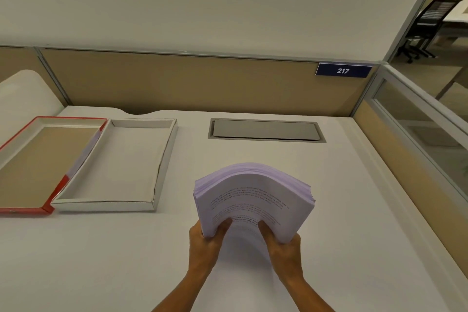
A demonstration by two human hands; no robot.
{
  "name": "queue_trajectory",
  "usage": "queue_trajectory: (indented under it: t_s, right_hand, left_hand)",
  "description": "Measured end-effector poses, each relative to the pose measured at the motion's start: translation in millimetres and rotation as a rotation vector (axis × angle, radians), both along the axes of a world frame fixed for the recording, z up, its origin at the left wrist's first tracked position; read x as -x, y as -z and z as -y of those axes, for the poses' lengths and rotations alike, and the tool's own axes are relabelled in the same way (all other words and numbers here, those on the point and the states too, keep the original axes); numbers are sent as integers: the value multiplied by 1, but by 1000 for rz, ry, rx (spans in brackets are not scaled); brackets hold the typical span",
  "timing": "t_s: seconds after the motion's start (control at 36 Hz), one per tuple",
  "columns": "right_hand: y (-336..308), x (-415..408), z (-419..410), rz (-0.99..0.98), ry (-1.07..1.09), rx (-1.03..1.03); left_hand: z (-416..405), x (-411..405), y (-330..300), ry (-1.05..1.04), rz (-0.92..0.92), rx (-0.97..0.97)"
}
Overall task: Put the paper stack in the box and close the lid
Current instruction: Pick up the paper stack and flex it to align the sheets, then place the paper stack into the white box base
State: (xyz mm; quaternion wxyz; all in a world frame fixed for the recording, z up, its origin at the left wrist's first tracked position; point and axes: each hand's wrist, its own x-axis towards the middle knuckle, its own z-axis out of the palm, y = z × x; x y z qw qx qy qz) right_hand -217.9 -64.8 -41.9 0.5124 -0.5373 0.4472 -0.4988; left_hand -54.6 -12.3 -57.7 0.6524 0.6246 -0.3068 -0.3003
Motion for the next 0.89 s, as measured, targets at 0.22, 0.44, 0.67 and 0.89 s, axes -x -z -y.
queue_trajectory:
  t_s: [0.22,0.44,0.67,0.89]
  right_hand:
    - [-1,6,2,-68,-59,-7]
    - [-18,14,22,-140,-151,-77]
    - [-42,11,54,-278,-269,-195]
    - [-45,5,59,-234,-414,-343]
  left_hand:
    - [-4,-4,5,50,55,-57]
    - [1,-19,-23,116,166,-120]
    - [7,-29,-52,176,220,-317]
    - [-5,-34,-63,142,208,-482]
